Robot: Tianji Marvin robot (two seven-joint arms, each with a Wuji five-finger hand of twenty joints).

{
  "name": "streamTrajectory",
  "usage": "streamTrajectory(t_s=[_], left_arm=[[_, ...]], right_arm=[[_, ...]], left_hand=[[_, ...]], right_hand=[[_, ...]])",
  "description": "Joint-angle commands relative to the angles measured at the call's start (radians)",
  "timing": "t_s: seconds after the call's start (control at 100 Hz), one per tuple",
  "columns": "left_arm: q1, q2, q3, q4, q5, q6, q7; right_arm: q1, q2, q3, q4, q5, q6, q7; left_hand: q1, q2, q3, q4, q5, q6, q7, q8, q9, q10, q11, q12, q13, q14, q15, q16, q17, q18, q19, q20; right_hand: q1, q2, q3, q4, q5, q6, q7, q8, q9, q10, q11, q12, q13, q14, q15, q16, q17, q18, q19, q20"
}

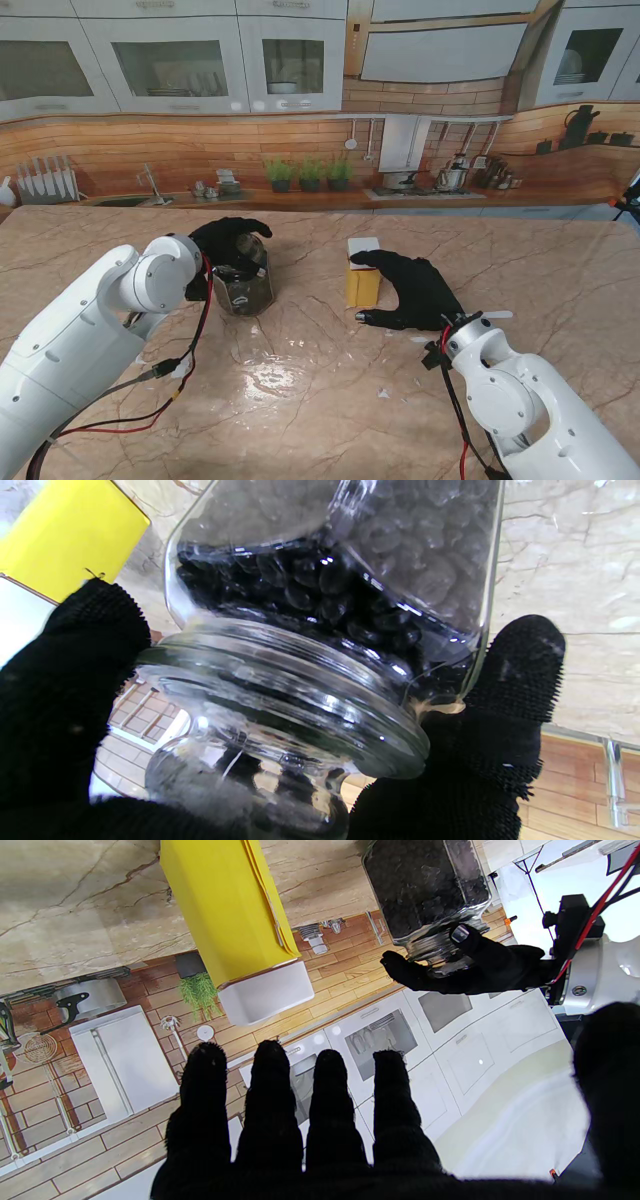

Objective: Portion coffee beans from the glass jar into the coffee jar

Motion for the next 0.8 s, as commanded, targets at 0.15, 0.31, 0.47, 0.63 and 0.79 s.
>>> streamTrajectory(t_s=[0.15,0.31,0.47,0.63,0.79], left_arm=[[0.162,-0.015,0.070,0.051,-0.021,-0.016,-0.100],[0.184,-0.013,0.066,0.038,-0.021,-0.027,-0.099],[0.162,-0.015,0.108,0.059,-0.019,-0.024,-0.095],[0.115,-0.020,0.171,0.103,-0.035,-0.027,-0.090],[0.084,-0.019,0.212,0.123,-0.064,-0.029,-0.113]], right_arm=[[-0.002,-0.004,-0.004,-0.007,0.001,-0.006,-0.003],[0.002,-0.005,-0.008,-0.005,0.004,-0.007,-0.003],[0.003,-0.005,-0.011,-0.004,0.006,-0.006,-0.006],[0.003,-0.006,-0.013,-0.004,0.008,-0.004,-0.006],[0.002,-0.006,-0.013,-0.005,0.009,-0.001,-0.004]], left_hand=[[0.017,0.008,0.015,0.032,0.120,0.055,0.006,-0.014,0.075,-0.031,0.008,-0.007,0.118,-0.301,0.162,-0.005,-0.013,-0.239,0.030,0.000],[0.015,0.020,0.006,0.034,0.122,0.057,0.007,-0.014,0.080,-0.030,0.009,-0.007,0.118,-0.303,0.164,-0.005,-0.013,-0.239,0.029,0.004],[0.012,0.024,-0.001,0.036,0.122,0.059,0.008,-0.013,0.082,-0.031,0.010,-0.006,0.119,-0.303,0.167,-0.004,-0.015,-0.238,0.030,0.008],[0.011,0.025,0.000,0.037,0.121,0.061,0.011,-0.012,0.086,-0.033,0.013,-0.005,0.120,-0.303,0.168,-0.004,-0.018,-0.232,0.032,0.012],[0.009,0.031,0.000,0.038,0.118,0.057,0.012,-0.013,0.083,-0.039,0.012,-0.005,0.115,-0.305,0.164,-0.006,-0.023,-0.233,0.029,0.015]], right_hand=[[0.033,-0.019,0.011,0.009,-0.001,0.012,0.002,-0.004,-0.012,-0.013,0.012,0.005,0.001,-0.031,0.010,0.001,0.000,-0.012,-0.009,-0.005],[0.030,-0.018,0.011,0.009,-0.001,0.013,0.002,-0.004,-0.014,-0.014,0.012,0.004,0.001,-0.032,0.010,0.001,0.000,-0.011,-0.009,-0.005],[0.030,-0.017,0.012,0.009,-0.002,0.013,0.002,-0.005,-0.013,-0.013,0.013,0.005,0.001,-0.033,0.010,0.001,0.000,-0.011,-0.009,-0.005],[0.029,-0.016,0.012,0.009,-0.002,0.012,0.001,-0.005,-0.015,-0.014,0.012,0.004,0.000,-0.032,0.009,0.001,0.000,-0.011,-0.009,-0.005],[0.028,-0.016,0.012,0.009,-0.001,0.014,0.001,-0.005,-0.014,-0.013,0.012,0.004,0.001,-0.033,0.009,0.001,0.000,-0.010,-0.008,-0.004]])
